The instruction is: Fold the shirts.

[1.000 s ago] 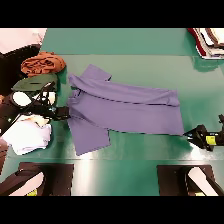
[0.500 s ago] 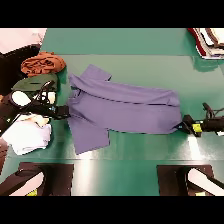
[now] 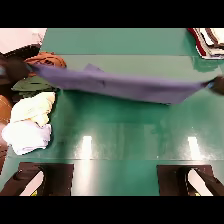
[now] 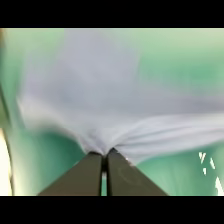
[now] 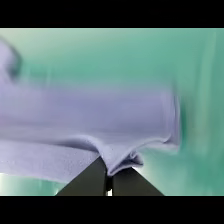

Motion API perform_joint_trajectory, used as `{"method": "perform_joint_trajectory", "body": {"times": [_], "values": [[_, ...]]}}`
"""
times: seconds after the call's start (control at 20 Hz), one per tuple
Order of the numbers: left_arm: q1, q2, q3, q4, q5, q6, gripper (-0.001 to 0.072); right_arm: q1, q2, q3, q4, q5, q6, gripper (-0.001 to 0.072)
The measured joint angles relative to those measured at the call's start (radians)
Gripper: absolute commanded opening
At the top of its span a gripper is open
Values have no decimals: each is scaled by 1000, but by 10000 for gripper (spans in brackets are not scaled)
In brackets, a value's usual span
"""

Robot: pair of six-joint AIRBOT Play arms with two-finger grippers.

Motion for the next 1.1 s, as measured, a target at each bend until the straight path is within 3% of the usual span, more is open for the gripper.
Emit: {"method": "perform_joint_trajectory", "body": {"times": [0.35, 0.6, 0.85, 1.1], "values": [[12, 34, 591, -1, -1, -50, 22, 0, 54, 594, -102, 164, 80, 14], [12, 20, 697, -4, -15, -80, 23, 0, -58, 908, -210, 365, 132, 14], [3, -93, 526, -38, -134, -91, 23, 5, -138, 760, -247, 432, 156, 14], [-45, -339, 317, -23, -208, -50, 25, 88, -352, 530, -315, 433, 160, 14]]}}
